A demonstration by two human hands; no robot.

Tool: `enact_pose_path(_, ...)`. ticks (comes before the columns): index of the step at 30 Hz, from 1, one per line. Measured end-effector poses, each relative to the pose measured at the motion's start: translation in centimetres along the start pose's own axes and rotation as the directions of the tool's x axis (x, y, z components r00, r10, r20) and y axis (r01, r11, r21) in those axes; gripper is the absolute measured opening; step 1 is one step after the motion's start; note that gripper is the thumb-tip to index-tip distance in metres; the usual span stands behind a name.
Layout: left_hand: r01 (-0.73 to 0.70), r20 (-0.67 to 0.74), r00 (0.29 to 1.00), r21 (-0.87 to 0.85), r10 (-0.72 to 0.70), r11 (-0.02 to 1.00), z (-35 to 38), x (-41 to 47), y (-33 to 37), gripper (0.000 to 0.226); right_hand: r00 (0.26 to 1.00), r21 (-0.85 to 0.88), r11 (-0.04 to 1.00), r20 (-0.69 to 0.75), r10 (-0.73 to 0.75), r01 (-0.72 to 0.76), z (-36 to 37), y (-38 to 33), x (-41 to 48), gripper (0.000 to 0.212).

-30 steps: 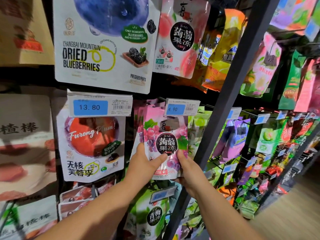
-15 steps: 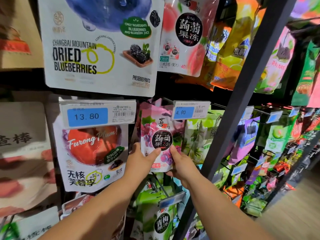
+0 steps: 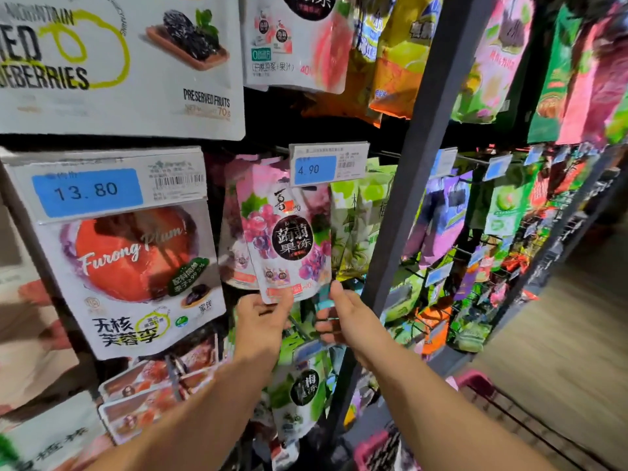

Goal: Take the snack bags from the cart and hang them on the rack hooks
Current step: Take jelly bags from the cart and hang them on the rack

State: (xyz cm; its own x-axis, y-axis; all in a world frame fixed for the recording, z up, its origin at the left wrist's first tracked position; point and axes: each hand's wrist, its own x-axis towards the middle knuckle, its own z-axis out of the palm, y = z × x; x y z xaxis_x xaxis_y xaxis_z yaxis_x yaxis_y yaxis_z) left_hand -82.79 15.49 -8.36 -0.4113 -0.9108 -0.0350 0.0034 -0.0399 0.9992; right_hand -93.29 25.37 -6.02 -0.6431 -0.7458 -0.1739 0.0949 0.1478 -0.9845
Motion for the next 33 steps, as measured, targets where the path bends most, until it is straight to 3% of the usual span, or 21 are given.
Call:
enact_pose_path(4, 0.044, 0.026, 0.999, 0.046, -0.046, 0.998, 2.0, -2.6, -2.2, 0.026, 0.999, -0.013, 1.000, -0.033, 0.026, -0.026, -3.3, 2.1, -3.1, 0.044)
enact_pose_path(7, -0.141, -0.015, 0.990, 0.090, 0.143, 0.986, 3.6, -4.8, -2.9, 0.034, 0.989, -0.007, 0.995, -0.108, 0.097, -0.099, -6.8, 4.8, -5.6, 0.045)
enact_pose_path(9, -0.302, -0.062, 0.945, 0.198, 0.320, 0.932, 5.0, -6.7, -3.6, 0.043, 0.969, 0.005, 0.986, -0.183, 0.166, -0.168, -9.3, 7.5, -7.9, 0.047)
enact_pose_path(11, -0.467, 0.031, 0.879, 0.266, 0.476, 0.844, 6.2, -9.4, -4.5, 0.050, 0.942, -0.006, 0.976, -0.265, 0.207, -0.216, -11.8, 10.5, -11.0, 0.049)
enact_pose_path(13, -0.555, 0.212, 0.831, 0.266, 0.513, 0.788, 7.3, -12.0, -6.5, 0.046, 0.909, -0.004, 0.967, -0.343, 0.237, -0.254, -14.3, 14.0, -14.2, 0.047)
enact_pose_path(16, -0.560, 0.644, 0.702, 0.235, 0.305, 0.794, 9.5, -15.2, -10.4, 0.029, 0.839, 0.074, 0.948, -0.448, 0.308, -0.308, -17.6, 18.1, -18.7, 0.045)
enact_pose_path(18, -0.537, 0.801, 0.593, 0.319, 0.081, 0.781, 10.8, -17.2, -13.5, 0.026, 0.800, 0.115, 0.931, -0.482, 0.358, -0.347, -19.2, 20.2, -21.4, 0.043)
enact_pose_path(20, -0.530, 0.851, 0.514, 0.414, -0.107, 0.740, 11.7, -19.1, -16.0, 0.026, 0.758, 0.156, 0.907, -0.506, 0.413, -0.390, -20.4, 21.8, -24.2, 0.042)
enact_pose_path(22, -0.636, 0.862, 0.462, 0.485, -0.207, 0.601, 12.0, -20.6, -17.6, 0.026, 0.711, 0.138, 0.884, -0.545, 0.444, -0.446, -21.5, 24.0, -26.8, 0.042)
enact_pose_path(25, -0.846, 0.878, 0.453, 0.477, -0.154, 0.236, 11.9, -21.5, -18.6, 0.037, 0.659, 0.114, 0.863, -0.598, 0.456, -0.493, -22.6, 26.3, -29.9, 0.042)
enact_pose_path(29, -0.928, 0.923, 0.372, 0.373, -0.102, -0.008, 11.7, -21.5, -18.9, 0.048, 0.647, 0.056, 0.846, -0.618, 0.446, -0.530, -22.8, 26.7, -30.6, 0.033)
enact_pose_path(31, -0.946, 0.932, 0.323, 0.313, -0.163, -0.085, 11.7, -21.4, -19.0, 0.056, 0.662, -0.035, 0.837, -0.630, 0.406, -0.546, -22.8, 27.0, -29.9, 0.024)
enact_pose_path(33, -0.925, 0.893, 0.374, 0.379, -0.248, -0.032, 12.0, -21.0, -18.9, 0.052, 0.694, -0.099, 0.820, -0.596, 0.405, -0.564, -22.7, 27.5, -28.5, 0.011)
